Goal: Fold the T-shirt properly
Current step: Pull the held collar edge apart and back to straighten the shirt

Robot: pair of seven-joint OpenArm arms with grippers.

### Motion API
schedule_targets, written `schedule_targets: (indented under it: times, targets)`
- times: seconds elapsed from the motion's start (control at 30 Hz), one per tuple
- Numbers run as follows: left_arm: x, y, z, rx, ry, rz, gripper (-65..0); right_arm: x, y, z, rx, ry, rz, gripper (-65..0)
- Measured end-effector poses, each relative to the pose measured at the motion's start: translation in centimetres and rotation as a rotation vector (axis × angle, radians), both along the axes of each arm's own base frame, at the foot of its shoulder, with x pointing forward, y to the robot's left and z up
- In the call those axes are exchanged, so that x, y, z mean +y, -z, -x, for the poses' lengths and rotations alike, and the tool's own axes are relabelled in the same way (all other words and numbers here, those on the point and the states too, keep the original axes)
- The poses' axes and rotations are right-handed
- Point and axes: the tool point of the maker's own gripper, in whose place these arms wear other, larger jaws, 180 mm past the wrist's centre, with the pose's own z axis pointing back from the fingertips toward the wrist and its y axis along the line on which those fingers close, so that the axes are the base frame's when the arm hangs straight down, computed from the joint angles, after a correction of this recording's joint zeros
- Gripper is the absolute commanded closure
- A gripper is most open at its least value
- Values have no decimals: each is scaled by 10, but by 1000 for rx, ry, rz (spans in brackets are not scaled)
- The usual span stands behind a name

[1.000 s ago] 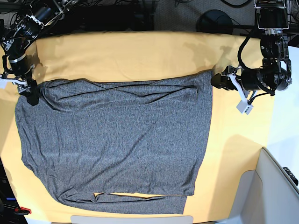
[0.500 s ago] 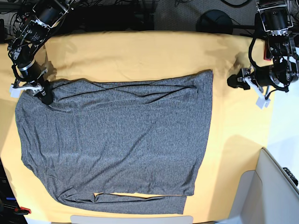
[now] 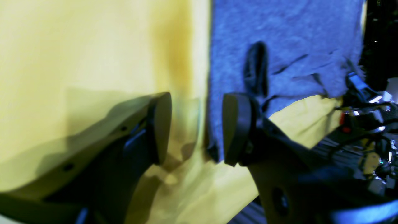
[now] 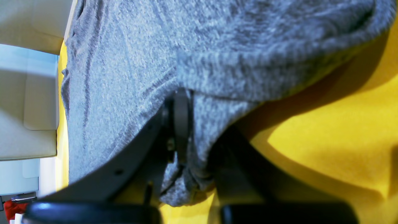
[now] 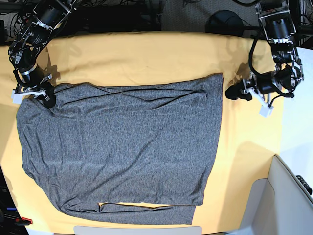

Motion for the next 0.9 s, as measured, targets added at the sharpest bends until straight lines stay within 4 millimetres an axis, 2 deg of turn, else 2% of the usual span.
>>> schedule_targets:
  times: [0.3, 0.4, 0.5, 0.6, 0.7, 0.8, 0.9]
  targets:
    - [-28, -3, -4, -26, 6, 60, -264, 0, 0, 0, -1, 0, 0, 0]
    - [-34, -12, -6, -53, 32, 14, -264, 0, 0, 0, 0, 0, 0, 0]
    - [-44, -24, 0, -58, 64, -12, -264, 0, 1, 1, 1, -1, -1, 0]
    - [-40, -33, -6, -94, 55, -31, -264, 0, 0, 1, 0, -1, 0, 0]
    - [-39, -29, -3, -81, 52, -31, -264, 0, 1, 1, 1, 0, 1, 0]
    - [-49, -13, 12, -25, 44, 11, -264, 0, 0, 0, -2, 0, -1, 0]
    - [-51, -12, 12, -19, 43, 27, -264, 0, 1, 2, -1, 3, -2, 0]
